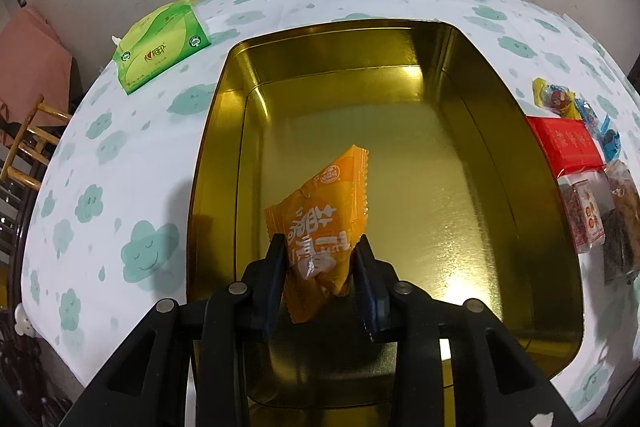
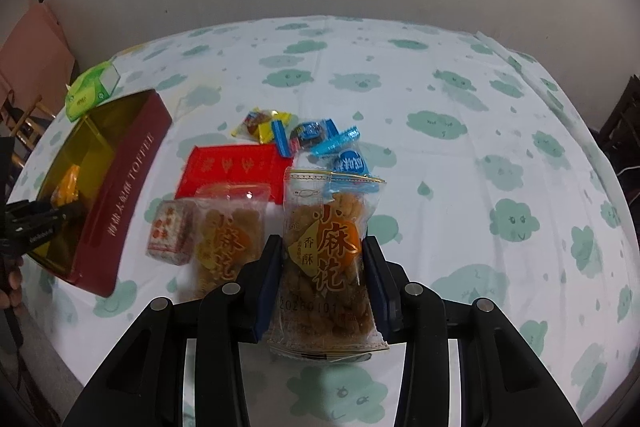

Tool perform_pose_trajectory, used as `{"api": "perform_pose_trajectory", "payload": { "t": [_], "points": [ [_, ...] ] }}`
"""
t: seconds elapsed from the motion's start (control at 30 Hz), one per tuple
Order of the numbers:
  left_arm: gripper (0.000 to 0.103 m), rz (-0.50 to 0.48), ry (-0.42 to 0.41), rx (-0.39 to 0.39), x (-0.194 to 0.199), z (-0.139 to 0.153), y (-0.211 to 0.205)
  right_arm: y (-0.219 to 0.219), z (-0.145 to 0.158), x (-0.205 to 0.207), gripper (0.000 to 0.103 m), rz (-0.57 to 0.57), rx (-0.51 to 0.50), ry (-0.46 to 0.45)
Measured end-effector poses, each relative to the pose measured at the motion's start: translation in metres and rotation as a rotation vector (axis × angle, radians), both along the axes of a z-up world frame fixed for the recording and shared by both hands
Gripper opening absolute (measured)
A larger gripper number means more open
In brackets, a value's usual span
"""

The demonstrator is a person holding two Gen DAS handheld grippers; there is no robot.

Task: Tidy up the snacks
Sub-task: 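Carry the orange bag into the tin with left while right grasps a dough-stick bag, then lower the clear dough-stick bag into the tin and open the right gripper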

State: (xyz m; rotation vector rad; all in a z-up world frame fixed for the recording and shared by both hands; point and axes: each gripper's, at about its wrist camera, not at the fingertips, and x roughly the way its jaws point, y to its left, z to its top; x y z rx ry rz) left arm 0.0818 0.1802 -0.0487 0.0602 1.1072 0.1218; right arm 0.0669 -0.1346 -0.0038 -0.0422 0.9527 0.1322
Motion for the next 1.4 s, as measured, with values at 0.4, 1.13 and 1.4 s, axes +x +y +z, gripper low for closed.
{"api": "perform_pose_trajectory", "payload": {
  "t": [0.4, 1.13, 1.4],
  "points": [
    [0.048, 0.02, -0.055, -0.025, -0.011, 0.014, 0.008, 0.031, 0.019, -0.007, 0.041, 0.056, 0.02, -0.042],
    [0.057, 0.268, -0.149, -0.074, -0.068, 0.055, 0.074, 0.175, 0.017, -0.001, 0.041, 0.307, 0.13, -0.004],
    [0.059, 0.327, -0.13, -0.074, -0.086, 0.051, 0.092, 0.212, 0.005, 0.003, 0.041, 0.332, 0.139, 0.025]
  ]
}}
